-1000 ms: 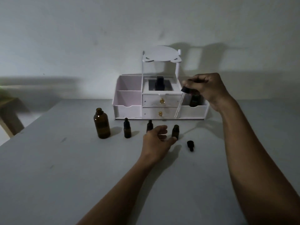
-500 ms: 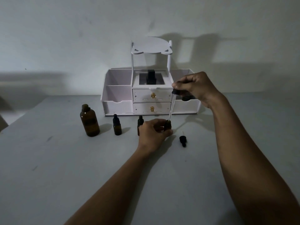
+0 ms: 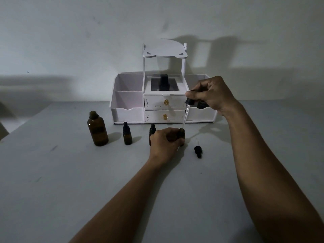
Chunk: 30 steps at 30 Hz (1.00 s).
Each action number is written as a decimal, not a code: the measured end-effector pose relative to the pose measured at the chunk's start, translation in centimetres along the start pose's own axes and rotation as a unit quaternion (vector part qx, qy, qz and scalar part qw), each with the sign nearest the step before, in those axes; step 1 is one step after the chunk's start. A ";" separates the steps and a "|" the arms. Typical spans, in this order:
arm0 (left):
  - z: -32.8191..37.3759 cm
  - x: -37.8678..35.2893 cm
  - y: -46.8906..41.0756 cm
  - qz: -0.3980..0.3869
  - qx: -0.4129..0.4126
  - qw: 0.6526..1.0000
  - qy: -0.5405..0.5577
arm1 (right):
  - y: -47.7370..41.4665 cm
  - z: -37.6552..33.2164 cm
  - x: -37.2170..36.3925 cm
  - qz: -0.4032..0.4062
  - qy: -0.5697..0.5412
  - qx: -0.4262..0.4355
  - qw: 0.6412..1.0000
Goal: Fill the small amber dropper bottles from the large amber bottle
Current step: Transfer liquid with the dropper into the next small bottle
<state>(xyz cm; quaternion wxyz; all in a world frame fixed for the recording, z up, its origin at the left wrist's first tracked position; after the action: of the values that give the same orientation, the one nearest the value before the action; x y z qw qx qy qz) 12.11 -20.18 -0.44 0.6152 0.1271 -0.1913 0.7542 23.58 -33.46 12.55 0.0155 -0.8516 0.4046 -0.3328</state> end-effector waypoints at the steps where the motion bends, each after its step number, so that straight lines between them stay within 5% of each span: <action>1: 0.0 0.0 0.1 0.000 0.001 1.000 0.000 | 0.0 0.1 0.1 0.001 0.002 -0.002 1.000; 10: 0.4 -0.2 0.8 -0.006 0.012 1.000 0.012 | 0.2 -1.0 -0.1 -0.016 -0.005 0.017 1.000; 17: 1.0 3.3 4.4 -0.020 -0.015 0.999 -0.027 | -0.3 -3.1 0.1 0.077 -0.064 0.091 0.991; 20: 1.4 7.3 6.7 0.042 -0.049 0.998 -0.020 | -0.8 -5.0 -1.4 0.117 -0.119 0.127 0.978; 26: -1.1 16.5 8.3 0.286 -0.062 0.956 0.034 | -3.0 -8.5 -7.2 0.129 -0.216 0.155 0.955; 30: -4.6 20.5 7.8 0.288 0.000 0.955 0.067 | -4.7 -9.8 -11.9 0.099 -0.240 0.137 0.956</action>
<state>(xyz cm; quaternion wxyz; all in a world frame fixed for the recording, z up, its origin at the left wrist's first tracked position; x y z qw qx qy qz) 0.37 -1.44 3.17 0.3829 0.0161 -0.1783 0.9063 15.66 -19.60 14.95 0.2616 -0.8516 0.4222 -0.1673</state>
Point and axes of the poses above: each hand's wrist, its own y-axis away from the middle knuckle, its own x-axis out of the back of the hand, z = x × y, the point moved 1 cm from there along -y, towards the middle knuckle, and after that the axes turned 14 degrees about -z, right-handed, at the moved point
